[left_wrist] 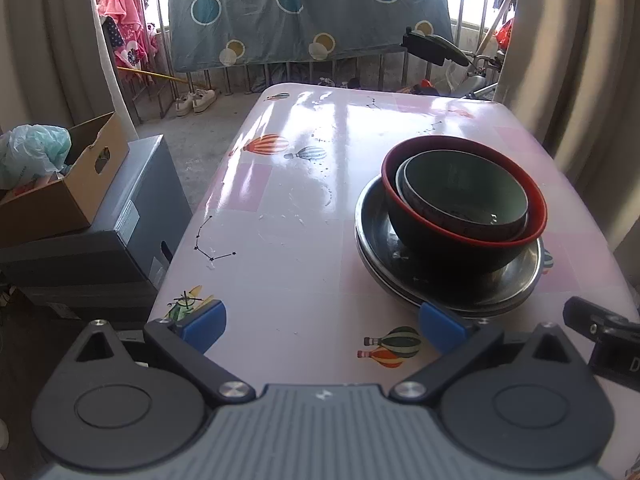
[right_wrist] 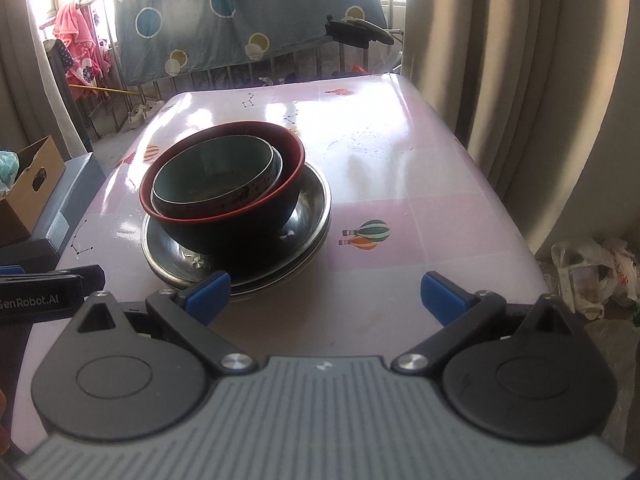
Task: Organize plates and bowls
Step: 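Lift both tools back away from the stacked dishes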
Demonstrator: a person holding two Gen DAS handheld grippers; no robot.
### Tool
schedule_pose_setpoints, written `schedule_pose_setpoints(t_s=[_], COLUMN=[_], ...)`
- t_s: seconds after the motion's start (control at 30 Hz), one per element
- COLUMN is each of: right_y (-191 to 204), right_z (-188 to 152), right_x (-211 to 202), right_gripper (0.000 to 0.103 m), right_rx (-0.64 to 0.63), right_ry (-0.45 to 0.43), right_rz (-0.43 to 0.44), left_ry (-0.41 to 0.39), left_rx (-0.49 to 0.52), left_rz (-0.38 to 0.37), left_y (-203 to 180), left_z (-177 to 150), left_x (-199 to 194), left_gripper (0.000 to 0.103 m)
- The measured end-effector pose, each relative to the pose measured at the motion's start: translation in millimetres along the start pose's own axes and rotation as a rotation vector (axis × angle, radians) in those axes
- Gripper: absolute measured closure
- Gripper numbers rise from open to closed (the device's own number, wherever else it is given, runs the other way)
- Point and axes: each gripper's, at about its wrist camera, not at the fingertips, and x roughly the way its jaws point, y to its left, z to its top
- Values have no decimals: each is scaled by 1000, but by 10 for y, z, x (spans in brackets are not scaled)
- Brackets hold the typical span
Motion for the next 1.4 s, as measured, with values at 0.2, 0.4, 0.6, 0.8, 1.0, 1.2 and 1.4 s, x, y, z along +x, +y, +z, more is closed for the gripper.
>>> schedule_pose_setpoints(t_s=[0.2,0.4,0.6,0.8,1.0,1.2,1.4], right_y=[8,26,29,34,41,45,48], right_z=[0,-2,-1,-2,-4,1,10], right_x=[-7,-10,-11,-15,3,3,7], right_gripper=[1,1,1,1,1,1,1], right_rx=[-5,-7,-8,-5,-9,-10,-12], right_ry=[4,5,4,8,16,15,20], right_rz=[1,2,2,3,3,3,5], left_ry=[1,1,1,8,11,12,15], left_rx=[16,17,11,6,3,0,-1], left_rz=[-8,-13,-16,-18,-20,-23,-23], left_y=[-31,-27,-19,0,8,9,14], left_z=[-17,-12,1,0,-2,-3,-4], left_x=[-24,-44,-53,-42,-34,-31,-28], left_gripper=[0,0,0,0,0,0,0])
